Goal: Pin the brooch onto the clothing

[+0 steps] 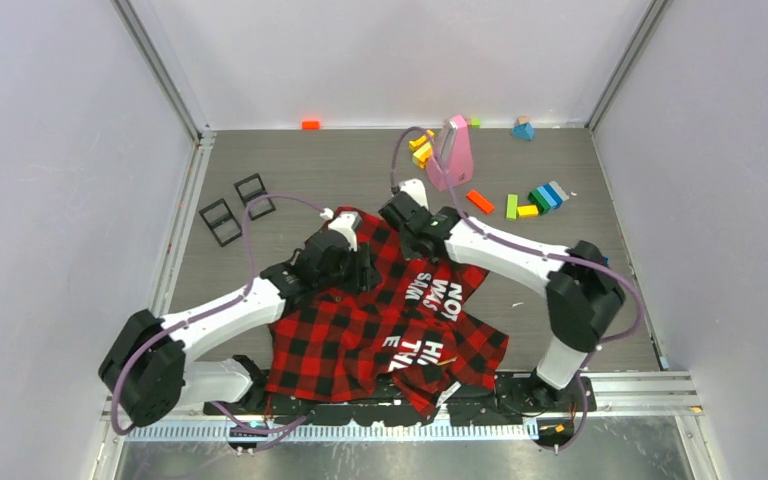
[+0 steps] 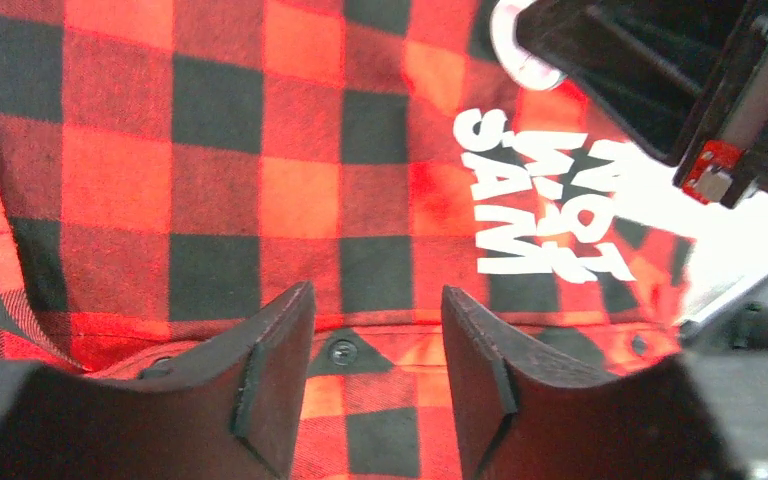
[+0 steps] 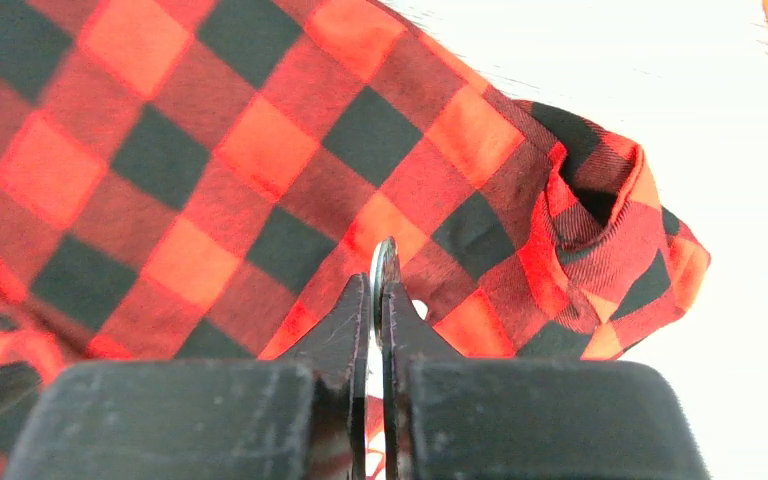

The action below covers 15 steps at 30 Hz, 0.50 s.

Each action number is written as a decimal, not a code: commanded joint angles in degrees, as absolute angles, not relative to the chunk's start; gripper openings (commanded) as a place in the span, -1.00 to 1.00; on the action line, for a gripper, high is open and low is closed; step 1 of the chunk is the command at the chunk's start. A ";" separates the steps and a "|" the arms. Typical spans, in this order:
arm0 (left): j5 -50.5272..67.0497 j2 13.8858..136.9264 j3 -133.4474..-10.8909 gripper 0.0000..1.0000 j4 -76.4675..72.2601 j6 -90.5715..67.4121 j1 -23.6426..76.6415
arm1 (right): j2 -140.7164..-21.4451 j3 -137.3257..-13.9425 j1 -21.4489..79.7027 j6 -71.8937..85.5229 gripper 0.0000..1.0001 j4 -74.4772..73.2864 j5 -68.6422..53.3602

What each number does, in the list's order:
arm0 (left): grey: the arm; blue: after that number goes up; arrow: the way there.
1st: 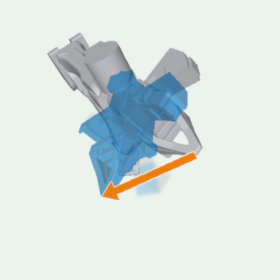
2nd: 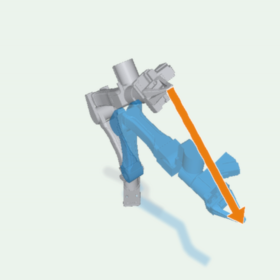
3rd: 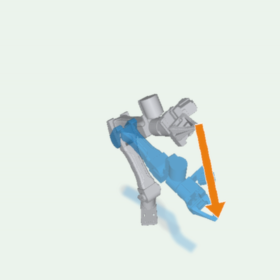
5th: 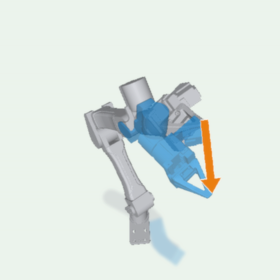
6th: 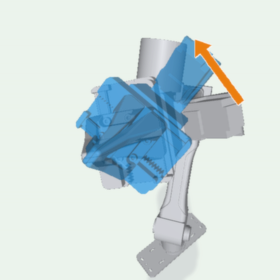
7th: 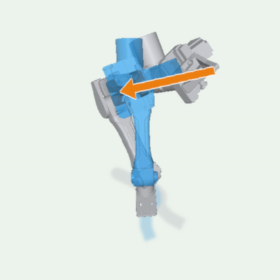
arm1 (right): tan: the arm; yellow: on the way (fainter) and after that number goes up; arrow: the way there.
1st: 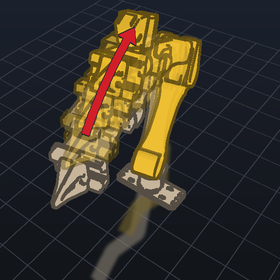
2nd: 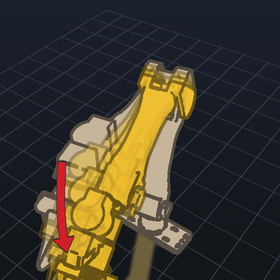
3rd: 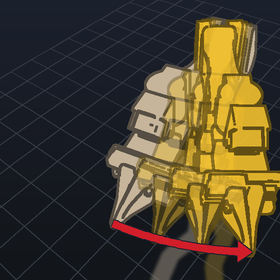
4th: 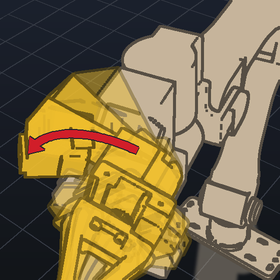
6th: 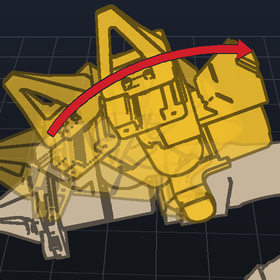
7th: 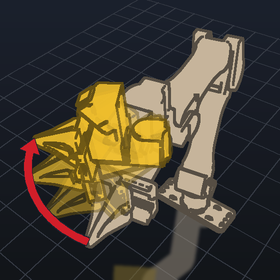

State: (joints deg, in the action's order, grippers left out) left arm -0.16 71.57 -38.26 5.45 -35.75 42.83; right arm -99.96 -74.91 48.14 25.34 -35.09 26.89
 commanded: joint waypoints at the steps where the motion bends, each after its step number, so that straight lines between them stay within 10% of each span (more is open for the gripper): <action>1: 3.99 64.38 -42.90 0.15 6.97 -33.35 41.33 | -88.90 -72.63 45.19 24.88 -0.98 -30.31 15.74; 15: 46.23 58.03 -52.20 0.64 10.10 -28.31 28.22 | -78.12 -68.60 32.27 25.70 -0.98 -19.65 -43.07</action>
